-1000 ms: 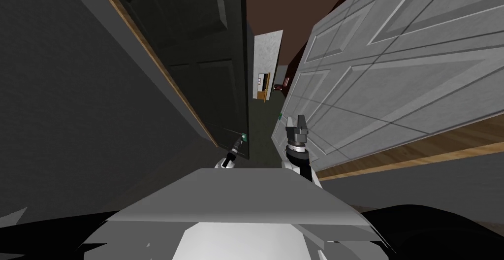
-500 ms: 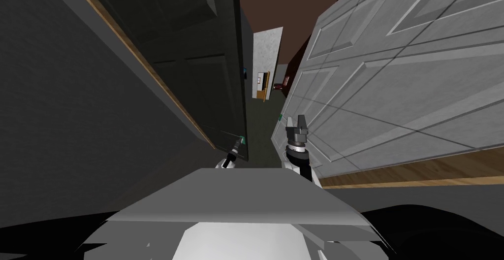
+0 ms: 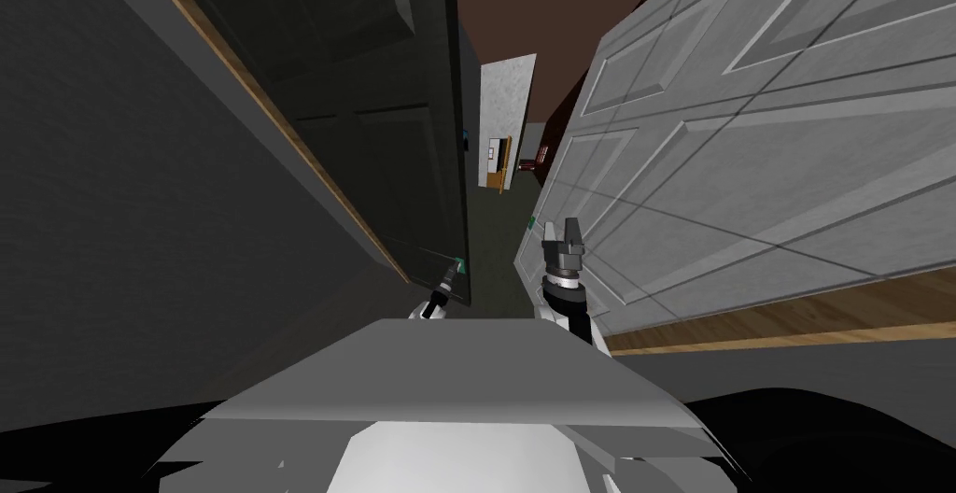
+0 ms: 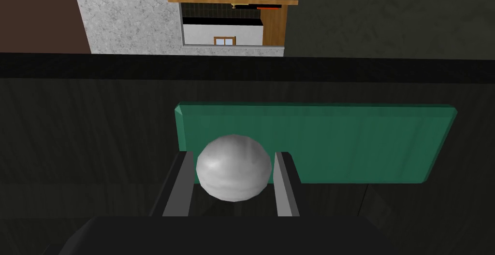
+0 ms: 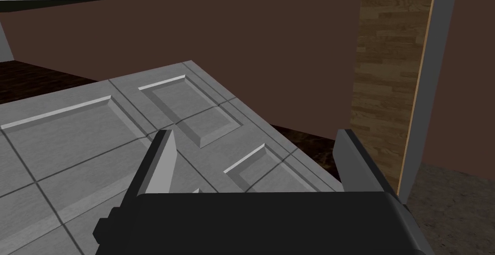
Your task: Push the door open
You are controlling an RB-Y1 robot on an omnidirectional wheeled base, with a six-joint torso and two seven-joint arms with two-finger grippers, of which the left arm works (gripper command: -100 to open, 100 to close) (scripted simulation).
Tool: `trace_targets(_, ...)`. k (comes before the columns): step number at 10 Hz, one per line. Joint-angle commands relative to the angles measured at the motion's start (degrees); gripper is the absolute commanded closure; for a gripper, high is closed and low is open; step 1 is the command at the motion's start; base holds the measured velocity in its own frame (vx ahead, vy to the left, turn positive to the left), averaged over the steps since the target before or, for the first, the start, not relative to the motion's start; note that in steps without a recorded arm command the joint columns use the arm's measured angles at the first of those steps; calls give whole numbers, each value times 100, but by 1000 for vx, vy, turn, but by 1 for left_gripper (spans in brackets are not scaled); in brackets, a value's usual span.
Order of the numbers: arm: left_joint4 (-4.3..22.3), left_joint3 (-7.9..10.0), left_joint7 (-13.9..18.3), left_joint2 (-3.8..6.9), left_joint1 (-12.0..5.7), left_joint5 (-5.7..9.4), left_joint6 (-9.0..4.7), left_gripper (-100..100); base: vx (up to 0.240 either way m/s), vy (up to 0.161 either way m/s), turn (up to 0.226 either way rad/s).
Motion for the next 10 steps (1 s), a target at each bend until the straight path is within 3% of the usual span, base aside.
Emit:
trace_targets(1, 7, 58, -43, 33, -7, 27, 4, 100, 86, -23, 24)
trace_targets(4, 19, 159, -118, 78, -19, 74, 11, 100, 158, -85, 38)
trace_targets(9, 58, 480, -355, 131, -57, 224, 33, 100, 199, -78, 85)
trace_targets(10, -37, 416, -300, 141, -18, 209, 106, -100, -27, -74, 86)
